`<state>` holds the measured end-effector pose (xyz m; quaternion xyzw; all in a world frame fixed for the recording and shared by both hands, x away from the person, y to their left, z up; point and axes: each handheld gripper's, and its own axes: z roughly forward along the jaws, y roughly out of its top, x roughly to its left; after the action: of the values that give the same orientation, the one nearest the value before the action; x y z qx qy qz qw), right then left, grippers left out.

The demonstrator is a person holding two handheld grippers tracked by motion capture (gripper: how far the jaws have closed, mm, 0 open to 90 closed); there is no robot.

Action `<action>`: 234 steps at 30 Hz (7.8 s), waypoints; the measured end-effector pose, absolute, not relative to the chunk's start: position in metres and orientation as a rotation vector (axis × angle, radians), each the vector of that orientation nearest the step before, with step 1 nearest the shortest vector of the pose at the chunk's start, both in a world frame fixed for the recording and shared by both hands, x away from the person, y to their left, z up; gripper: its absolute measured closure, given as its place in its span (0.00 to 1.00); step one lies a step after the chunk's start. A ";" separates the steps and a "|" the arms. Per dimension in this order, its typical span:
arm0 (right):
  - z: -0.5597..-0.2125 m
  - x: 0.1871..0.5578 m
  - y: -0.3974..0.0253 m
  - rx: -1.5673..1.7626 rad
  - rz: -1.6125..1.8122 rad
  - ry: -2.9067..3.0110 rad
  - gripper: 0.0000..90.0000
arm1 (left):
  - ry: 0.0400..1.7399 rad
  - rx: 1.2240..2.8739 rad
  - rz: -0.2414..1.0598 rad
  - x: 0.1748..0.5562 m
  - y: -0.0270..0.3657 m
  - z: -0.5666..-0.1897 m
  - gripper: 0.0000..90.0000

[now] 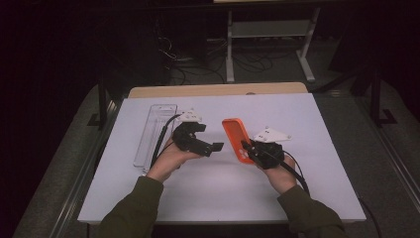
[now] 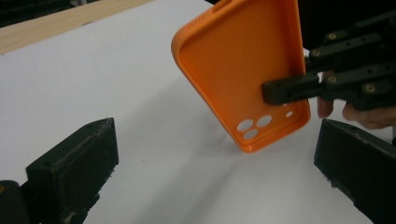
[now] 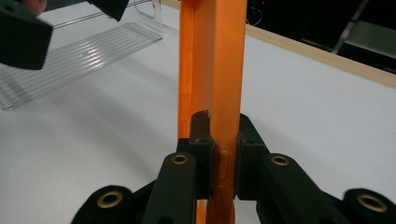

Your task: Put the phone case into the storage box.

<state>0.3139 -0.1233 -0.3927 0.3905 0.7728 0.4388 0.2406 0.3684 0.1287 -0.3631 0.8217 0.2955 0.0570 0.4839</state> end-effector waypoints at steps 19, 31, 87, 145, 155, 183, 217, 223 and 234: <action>-0.393 0.309 -0.110 1.061 1.241 2.131 0.88 | 0.729 1.932 0.131 0.371 0.118 -0.362 0.00; -0.393 0.307 -0.101 1.061 1.274 2.134 0.88 | 0.737 1.910 0.162 0.369 0.111 -0.366 0.00; -0.401 0.301 -0.082 1.023 1.255 2.147 0.87 | 0.844 1.779 0.225 0.362 0.103 -0.369 0.13; -0.402 0.310 -0.135 0.974 1.209 2.287 0.01 | 0.851 1.772 0.247 0.365 0.116 -0.363 0.17; -0.413 0.292 -0.168 1.007 1.239 2.262 0.01 | 0.844 1.773 0.247 0.365 0.116 -0.362 0.17; -0.442 0.275 -0.191 1.020 1.204 2.303 0.01 | 0.815 1.790 0.278 0.365 0.124 -0.350 0.17; -0.440 0.276 -0.190 1.031 1.230 2.287 0.01 | 0.951 1.744 0.547 0.437 0.187 -0.285 0.17; -0.440 0.277 -0.191 1.023 1.237 2.280 0.01 | 0.996 1.737 0.603 0.448 0.197 -0.281 0.17; -0.439 0.275 -0.190 1.039 1.238 2.289 0.01 | 1.073 1.715 0.706 0.461 0.211 -0.275 0.17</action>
<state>0.2755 -0.1903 -0.4394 0.3654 0.8052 0.4355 0.1689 0.4609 0.2114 -0.2754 0.7027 0.4395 0.2891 0.4790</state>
